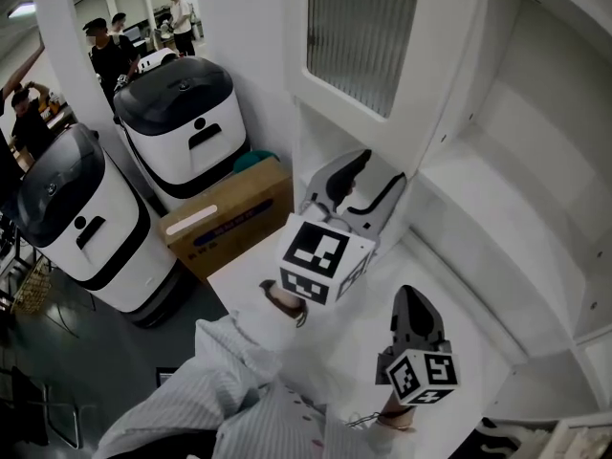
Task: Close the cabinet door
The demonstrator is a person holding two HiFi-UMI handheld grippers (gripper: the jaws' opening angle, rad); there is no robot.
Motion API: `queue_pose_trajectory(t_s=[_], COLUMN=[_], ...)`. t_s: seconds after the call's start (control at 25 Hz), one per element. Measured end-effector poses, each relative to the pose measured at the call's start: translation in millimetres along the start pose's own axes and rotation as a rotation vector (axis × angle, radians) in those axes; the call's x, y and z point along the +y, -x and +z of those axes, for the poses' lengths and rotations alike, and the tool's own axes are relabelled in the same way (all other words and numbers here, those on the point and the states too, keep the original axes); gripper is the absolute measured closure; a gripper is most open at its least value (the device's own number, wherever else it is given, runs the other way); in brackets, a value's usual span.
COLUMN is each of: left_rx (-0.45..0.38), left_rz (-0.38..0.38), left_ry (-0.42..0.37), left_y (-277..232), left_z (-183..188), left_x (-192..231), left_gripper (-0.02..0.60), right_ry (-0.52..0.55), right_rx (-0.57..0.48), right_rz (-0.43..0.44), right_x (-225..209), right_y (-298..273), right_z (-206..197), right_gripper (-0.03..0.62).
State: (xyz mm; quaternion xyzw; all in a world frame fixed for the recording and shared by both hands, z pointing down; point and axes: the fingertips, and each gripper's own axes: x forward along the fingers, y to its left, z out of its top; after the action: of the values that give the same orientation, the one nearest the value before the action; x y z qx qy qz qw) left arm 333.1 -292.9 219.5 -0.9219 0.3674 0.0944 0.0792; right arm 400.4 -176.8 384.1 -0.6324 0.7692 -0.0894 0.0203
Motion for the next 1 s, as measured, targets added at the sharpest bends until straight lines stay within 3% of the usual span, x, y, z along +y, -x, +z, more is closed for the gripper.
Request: queue_pose_trajectory(t_s=[0.52, 1.0], left_rx=[0.050, 0.161], left_rz=[-0.019, -0.009], left_ry=[0.071, 0.082], left_y=[94, 167], left_z=[-5, -33], left_x=[23, 23], left_gripper=[0.429, 0.547], right_ry=[0.185, 0.242], right_rx=[0.006, -0.051], right_rz=[0.127, 0.264], right_x=[89, 165], right_y=[-17, -29], right_z=[30, 51], right_gripper=[0.580, 0.580])
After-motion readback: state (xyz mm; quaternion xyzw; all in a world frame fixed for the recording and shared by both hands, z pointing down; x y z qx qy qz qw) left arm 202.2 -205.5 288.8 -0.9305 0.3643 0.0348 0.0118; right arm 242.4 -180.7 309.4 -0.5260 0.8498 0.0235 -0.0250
